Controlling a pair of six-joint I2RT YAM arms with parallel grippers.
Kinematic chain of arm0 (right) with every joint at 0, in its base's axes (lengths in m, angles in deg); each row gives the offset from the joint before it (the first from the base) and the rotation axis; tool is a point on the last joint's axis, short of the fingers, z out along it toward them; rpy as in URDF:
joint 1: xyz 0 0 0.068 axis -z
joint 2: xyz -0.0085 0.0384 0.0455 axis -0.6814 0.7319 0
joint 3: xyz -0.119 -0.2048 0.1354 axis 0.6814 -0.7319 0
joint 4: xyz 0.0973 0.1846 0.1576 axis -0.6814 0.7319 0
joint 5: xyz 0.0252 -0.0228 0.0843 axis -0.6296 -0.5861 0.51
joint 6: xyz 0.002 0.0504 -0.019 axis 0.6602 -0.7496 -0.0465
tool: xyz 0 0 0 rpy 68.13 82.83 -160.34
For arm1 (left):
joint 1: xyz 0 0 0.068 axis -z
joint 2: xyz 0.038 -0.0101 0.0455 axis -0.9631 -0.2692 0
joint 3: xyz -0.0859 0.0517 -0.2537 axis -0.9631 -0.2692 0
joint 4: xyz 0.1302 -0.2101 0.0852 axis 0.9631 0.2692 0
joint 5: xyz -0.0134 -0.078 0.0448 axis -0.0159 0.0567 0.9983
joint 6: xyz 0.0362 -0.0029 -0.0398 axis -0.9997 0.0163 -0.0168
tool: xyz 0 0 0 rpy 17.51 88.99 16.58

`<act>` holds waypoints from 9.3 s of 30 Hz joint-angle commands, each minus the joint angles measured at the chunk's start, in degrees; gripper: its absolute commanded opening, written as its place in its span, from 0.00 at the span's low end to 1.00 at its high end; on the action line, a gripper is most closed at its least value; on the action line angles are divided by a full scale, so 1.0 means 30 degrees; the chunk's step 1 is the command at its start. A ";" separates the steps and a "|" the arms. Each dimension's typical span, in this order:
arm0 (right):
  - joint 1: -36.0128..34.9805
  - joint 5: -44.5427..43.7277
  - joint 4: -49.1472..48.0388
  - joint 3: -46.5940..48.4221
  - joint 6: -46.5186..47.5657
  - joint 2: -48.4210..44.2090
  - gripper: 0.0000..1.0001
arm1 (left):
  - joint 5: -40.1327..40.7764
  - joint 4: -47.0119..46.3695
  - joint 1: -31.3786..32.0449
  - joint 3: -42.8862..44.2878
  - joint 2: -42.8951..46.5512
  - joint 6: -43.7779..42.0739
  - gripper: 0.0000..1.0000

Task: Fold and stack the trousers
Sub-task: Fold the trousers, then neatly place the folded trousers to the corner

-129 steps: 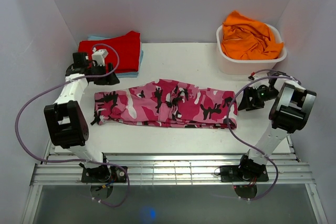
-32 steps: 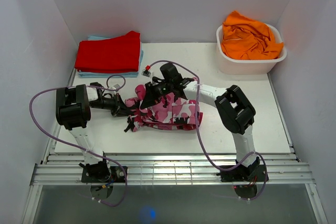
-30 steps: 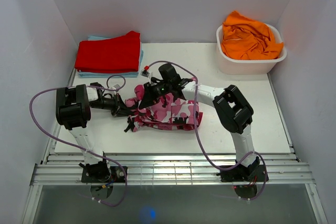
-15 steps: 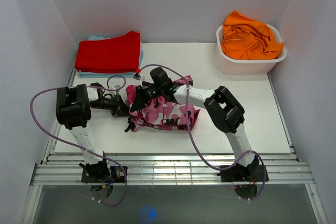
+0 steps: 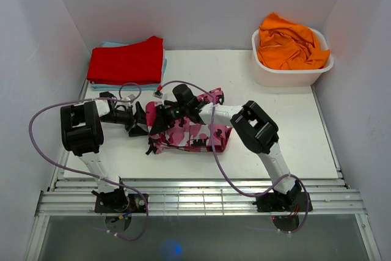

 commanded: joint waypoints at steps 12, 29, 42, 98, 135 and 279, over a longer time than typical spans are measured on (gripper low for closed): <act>0.4861 0.4018 0.5593 -0.0388 0.6386 -0.7880 0.97 | -0.1417 0.3031 -0.3141 0.5101 0.7105 -0.6963 0.98; 0.7032 0.7602 0.3049 -1.2867 0.3576 -0.8299 0.62 | -0.4049 0.0717 0.2080 -0.1750 0.1329 -0.4557 0.52; 0.9818 0.6628 0.5130 -1.2966 0.6537 -0.2903 0.54 | -0.1024 -0.1098 0.0732 -0.0756 -0.3554 -0.3708 0.62; 1.2835 0.4695 0.2221 -0.7194 0.2812 -0.7381 0.90 | -0.3889 -0.5263 0.0995 0.4289 0.1796 0.1184 0.95; 1.0558 -0.3644 1.2858 -0.9367 1.3405 -1.5414 0.97 | -0.0527 -0.5023 -0.0147 -0.5116 1.0563 0.3964 0.87; 0.8383 -0.6665 0.4770 -1.2857 0.0406 -1.3042 0.08 | 1.0988 -0.7694 0.2607 -0.3779 0.9689 0.1629 0.00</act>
